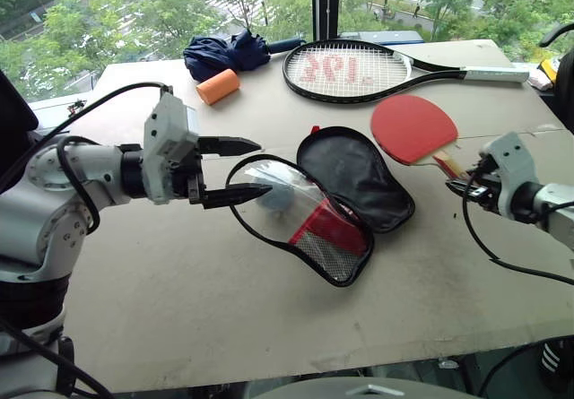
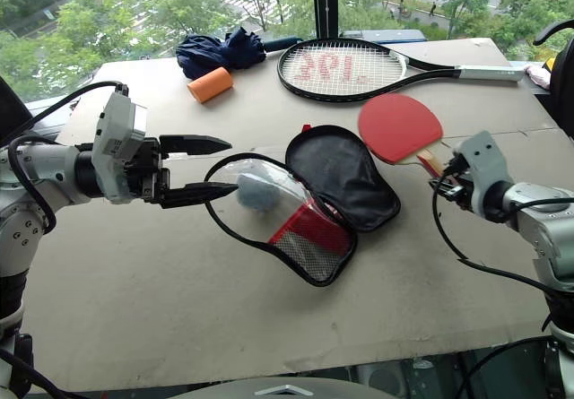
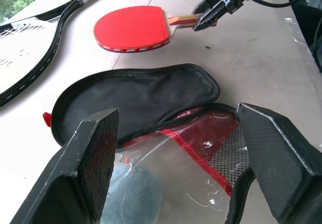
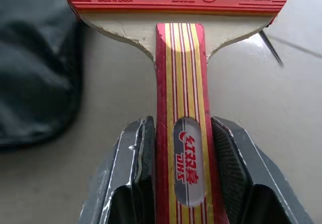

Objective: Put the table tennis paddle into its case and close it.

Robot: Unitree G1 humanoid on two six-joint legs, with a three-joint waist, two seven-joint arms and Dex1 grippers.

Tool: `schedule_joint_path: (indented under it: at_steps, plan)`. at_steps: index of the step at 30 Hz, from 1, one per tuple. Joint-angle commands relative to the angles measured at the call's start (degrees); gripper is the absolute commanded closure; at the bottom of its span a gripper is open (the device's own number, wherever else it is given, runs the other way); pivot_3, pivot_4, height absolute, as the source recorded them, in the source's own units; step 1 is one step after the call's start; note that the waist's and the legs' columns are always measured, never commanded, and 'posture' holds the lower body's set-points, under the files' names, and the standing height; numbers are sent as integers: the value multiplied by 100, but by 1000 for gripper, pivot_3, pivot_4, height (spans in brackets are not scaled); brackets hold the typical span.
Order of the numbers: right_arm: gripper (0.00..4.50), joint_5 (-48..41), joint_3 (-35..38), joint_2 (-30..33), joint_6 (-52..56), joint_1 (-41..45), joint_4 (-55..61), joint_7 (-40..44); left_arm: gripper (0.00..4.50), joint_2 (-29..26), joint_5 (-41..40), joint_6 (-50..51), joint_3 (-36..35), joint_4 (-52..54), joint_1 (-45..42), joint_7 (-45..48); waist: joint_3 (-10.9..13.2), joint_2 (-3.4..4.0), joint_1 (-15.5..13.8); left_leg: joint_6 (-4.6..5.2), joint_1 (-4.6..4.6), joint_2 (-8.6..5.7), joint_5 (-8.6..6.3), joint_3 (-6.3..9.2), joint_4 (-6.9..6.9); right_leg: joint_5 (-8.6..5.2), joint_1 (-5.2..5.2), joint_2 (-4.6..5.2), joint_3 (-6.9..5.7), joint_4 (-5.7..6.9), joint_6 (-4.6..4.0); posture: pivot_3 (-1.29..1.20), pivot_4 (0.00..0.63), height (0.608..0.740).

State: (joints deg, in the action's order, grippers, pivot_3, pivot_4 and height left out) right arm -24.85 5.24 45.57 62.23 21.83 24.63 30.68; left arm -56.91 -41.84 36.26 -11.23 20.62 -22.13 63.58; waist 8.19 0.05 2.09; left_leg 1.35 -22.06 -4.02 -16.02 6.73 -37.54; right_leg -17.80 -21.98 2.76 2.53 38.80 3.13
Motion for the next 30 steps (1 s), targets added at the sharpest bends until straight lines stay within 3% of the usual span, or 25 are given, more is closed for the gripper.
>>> schedule_joint_path:
  at_steps: [1,5,11,22,30]
  plan:
    - [3451,-254,-306,-609,884,403,631,-454,686,-87,34,-118,-277,13,70,36,1,-12,-37,0,-1,0,0,0,0,0,-1,0,0,0,0,0,150,740]
    - [3451,-141,-918,-1819,1802,756,967,-1266,686,-104,6,-101,-392,68,215,2,4,-16,-23,-1,-98,-6,1,13,-62,2,-80,2,-9,29,0,0,150,740]
    - [3451,84,-1118,-2555,2199,894,987,-1795,686,-110,-19,-95,-457,150,320,-22,4,-16,-20,-2,-97,-23,1,19,-69,2,-81,12,-13,39,0,0,150,740]
    - [3451,291,-967,-2214,2070,899,906,-1804,686,-94,-16,-89,-376,160,259,-27,4,-16,34,-2,-93,-26,2,18,-71,2,-88,12,-12,62,1,0,150,740]
    - [3451,422,-1167,-2309,1815,703,728,-1808,686,-89,-48,-42,-353,199,223,-56,4,-16,39,-2,-93,-26,2,16,-71,2,-93,12,-11,68,1,0,150,740]
